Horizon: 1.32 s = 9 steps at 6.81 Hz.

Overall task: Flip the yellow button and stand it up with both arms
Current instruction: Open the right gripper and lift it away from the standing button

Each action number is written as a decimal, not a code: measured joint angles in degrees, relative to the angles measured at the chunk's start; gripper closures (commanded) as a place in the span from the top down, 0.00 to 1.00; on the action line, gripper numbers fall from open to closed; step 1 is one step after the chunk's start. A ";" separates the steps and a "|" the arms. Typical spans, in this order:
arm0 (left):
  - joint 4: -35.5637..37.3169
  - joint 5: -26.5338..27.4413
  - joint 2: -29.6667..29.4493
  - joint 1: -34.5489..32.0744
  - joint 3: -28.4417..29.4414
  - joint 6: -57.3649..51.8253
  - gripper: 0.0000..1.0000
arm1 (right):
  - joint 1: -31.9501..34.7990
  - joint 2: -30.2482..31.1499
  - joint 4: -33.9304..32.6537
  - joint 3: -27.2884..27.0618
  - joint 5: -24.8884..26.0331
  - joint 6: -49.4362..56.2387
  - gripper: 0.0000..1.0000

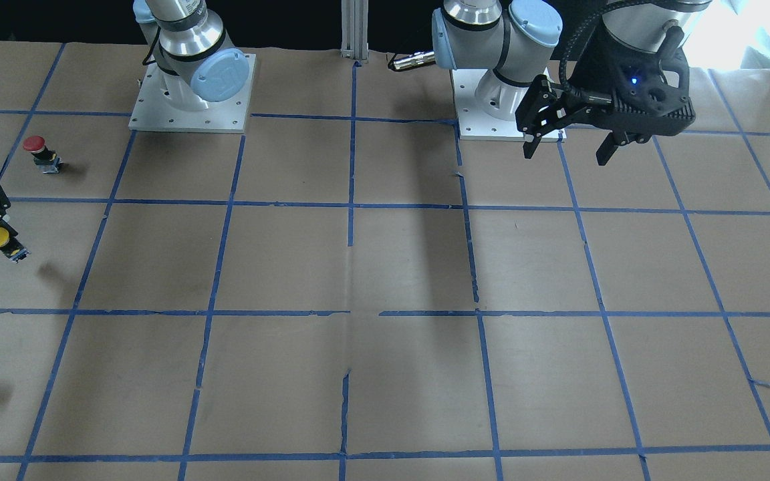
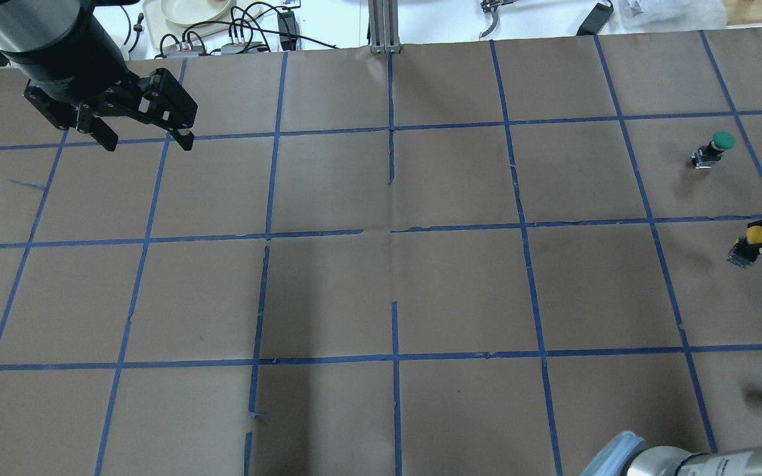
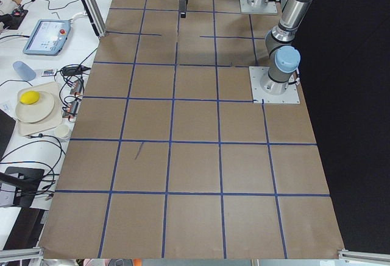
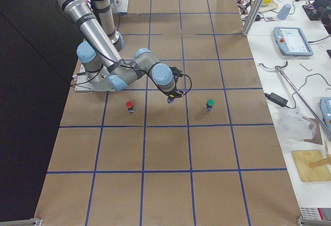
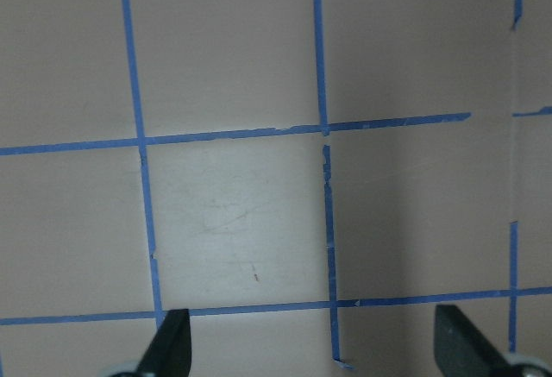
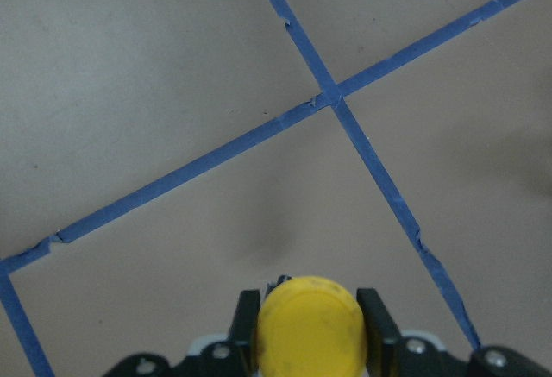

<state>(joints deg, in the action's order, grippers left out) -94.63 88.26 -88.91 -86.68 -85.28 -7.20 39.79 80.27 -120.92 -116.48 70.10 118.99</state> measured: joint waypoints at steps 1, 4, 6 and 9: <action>0.04 -0.07 0.00 0.02 -0.16 -0.06 0.99 | -1.63 -1.50 -0.09 -0.44 -1.90 4.04 0.54; 0.06 -0.07 0.14 0.19 -0.31 -0.17 0.99 | -2.94 -2.65 0.42 -0.68 -3.12 5.18 1.00; 0.09 -0.10 0.22 0.29 -0.32 -0.20 0.99 | -2.59 1.16 0.80 -0.41 -1.15 -4.88 1.00; 0.09 -0.18 0.29 0.63 -0.36 -0.34 0.99 | 0.20 13.52 5.23 -0.29 7.33 -35.58 1.00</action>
<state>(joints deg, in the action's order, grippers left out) -94.54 88.08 -88.62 -86.05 -85.64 -7.54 39.99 93.79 -115.69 -116.78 77.43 83.41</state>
